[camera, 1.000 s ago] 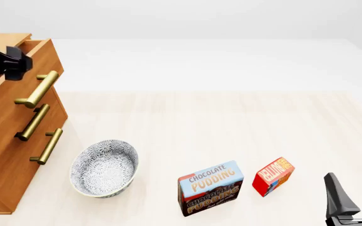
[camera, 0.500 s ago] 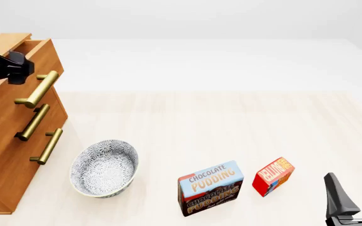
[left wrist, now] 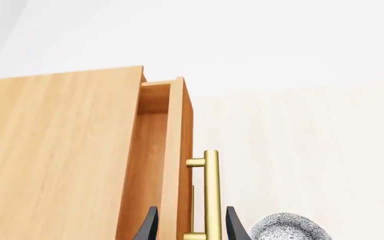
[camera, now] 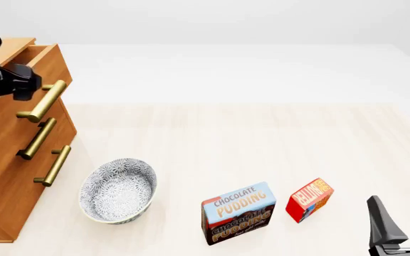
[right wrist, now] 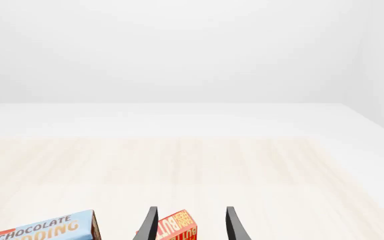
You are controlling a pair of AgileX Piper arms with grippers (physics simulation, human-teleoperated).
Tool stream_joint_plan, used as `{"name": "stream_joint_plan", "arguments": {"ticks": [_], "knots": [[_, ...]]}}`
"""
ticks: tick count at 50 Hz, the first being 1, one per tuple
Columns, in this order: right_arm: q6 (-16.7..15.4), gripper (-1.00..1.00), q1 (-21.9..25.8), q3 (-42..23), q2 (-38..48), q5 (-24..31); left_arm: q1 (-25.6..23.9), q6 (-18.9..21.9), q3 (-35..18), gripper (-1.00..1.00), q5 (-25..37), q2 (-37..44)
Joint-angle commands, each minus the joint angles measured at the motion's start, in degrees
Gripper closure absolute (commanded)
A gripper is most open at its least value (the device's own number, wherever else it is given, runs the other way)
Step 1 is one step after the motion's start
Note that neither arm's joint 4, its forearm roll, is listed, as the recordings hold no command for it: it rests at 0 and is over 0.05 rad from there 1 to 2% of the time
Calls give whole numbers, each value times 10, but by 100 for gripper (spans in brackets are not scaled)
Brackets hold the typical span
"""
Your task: Put the butter at the back in the top drawer of the cabinet and close it.
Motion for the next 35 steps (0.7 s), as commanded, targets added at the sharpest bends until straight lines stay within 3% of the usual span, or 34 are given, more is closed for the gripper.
{"name": "stream_joint_plan", "arguments": {"ticks": [1, 35], "knots": [[0, -100, 0, 0, 0, 0, 2, -1, 8, -100, -9, 7], [0, -100, 0, 0, 0, 0, 7, -7, 32, -100, -37, 32]]}}
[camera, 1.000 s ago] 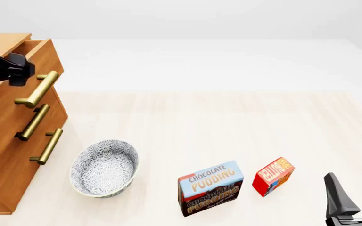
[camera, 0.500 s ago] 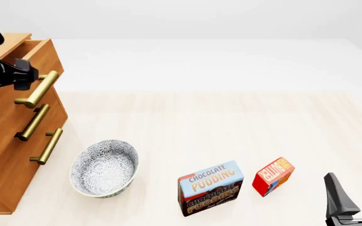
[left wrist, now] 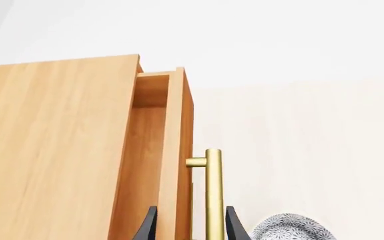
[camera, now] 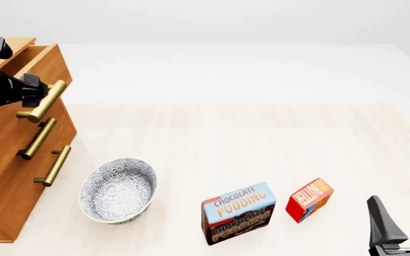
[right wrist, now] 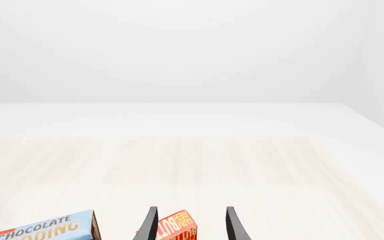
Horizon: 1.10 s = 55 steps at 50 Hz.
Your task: Put the butter at the back in the top drawer of the cabinet and close it.
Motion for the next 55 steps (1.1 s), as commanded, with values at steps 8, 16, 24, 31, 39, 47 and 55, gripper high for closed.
{"name": "stream_joint_plan", "arguments": {"ticks": [8, 16, 24, 31, 39, 47, 55], "knots": [[0, -100, 0, 0, 0, 0, 4, -1, 11, -100, -12, 11], [0, -100, 0, 0, 0, 0, 4, -2, 12, -100, -13, 15], [0, -100, 0, 0, 0, 0, 2, -1, 13, -100, -16, 18], [0, -100, 0, 0, 0, 0, -1, -1, 16, -100, -16, 19], [0, -100, 0, 0, 0, 0, -6, -1, 13, -100, -11, 19], [0, -100, 0, 0, 0, 0, -15, -1, 18, -100, -13, 20], [0, -100, 0, 0, 0, 0, -23, -1, 16, -100, -10, 20]]}}
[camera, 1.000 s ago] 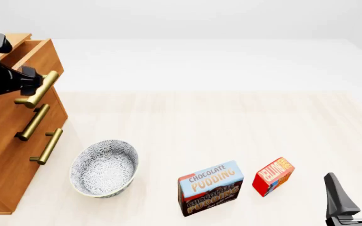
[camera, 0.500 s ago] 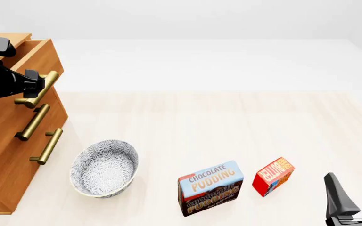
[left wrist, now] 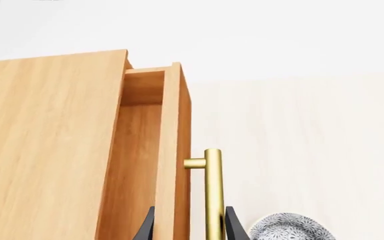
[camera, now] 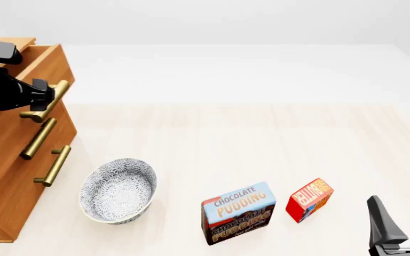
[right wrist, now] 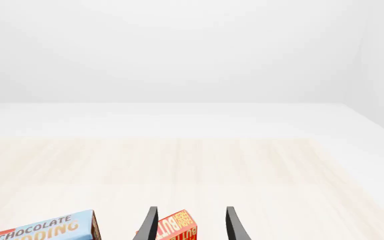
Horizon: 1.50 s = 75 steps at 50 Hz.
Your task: Put the butter at the back in the top drawer of the cabinet and close it.
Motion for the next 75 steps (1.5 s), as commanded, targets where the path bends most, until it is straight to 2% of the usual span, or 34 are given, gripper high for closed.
{"name": "stream_joint_plan", "arguments": {"ticks": [1, 18, 25, 28, 33, 35, 75], "knots": [[0, -100, 0, 0, 0, 0, -12, 3, 5, -100, 4, 5], [0, -100, 0, 0, 0, 0, -30, 0, 16, -100, 1, 6], [0, -100, 0, 0, 0, 0, -45, -14, 15, -100, 5, 15], [0, -100, 0, 0, 0, 0, -59, -32, 11, -100, 11, 26], [0, -100, 0, 0, 0, 0, -63, -34, 13, -100, 10, 27], [0, -100, 0, 0, 0, 0, -78, -53, 8, -100, 17, 38], [0, -100, 0, 0, 0, 0, -125, -86, 26, -100, 3, 65]]}}
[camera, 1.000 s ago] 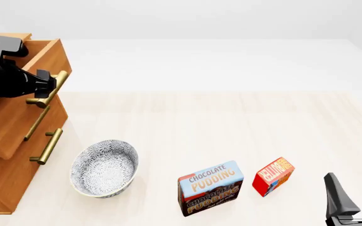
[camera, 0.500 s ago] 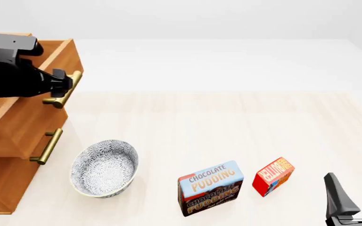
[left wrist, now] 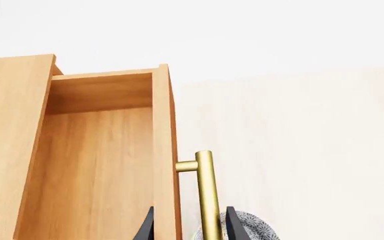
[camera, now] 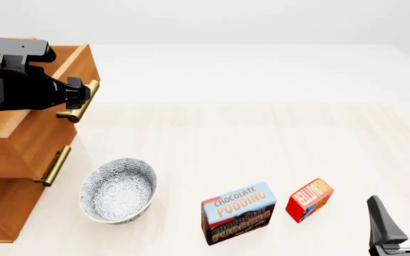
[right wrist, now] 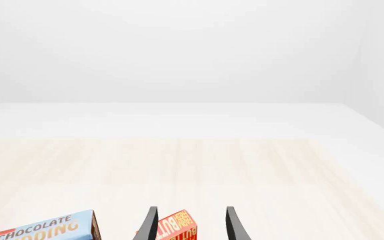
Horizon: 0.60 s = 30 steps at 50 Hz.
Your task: Put the butter at the back in the top drawer of the cabinet and close it.
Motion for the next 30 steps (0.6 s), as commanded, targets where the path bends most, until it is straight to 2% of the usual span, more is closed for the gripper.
{"name": "stream_joint_plan", "arguments": {"ticks": [1, 30], "knots": [[0, -100, 0, 0, 0, 0, -19, 7, 32, -100, 0, 58], [0, -100, 0, 0, 0, 0, -43, -2, 34, -100, -1, 63]]}}
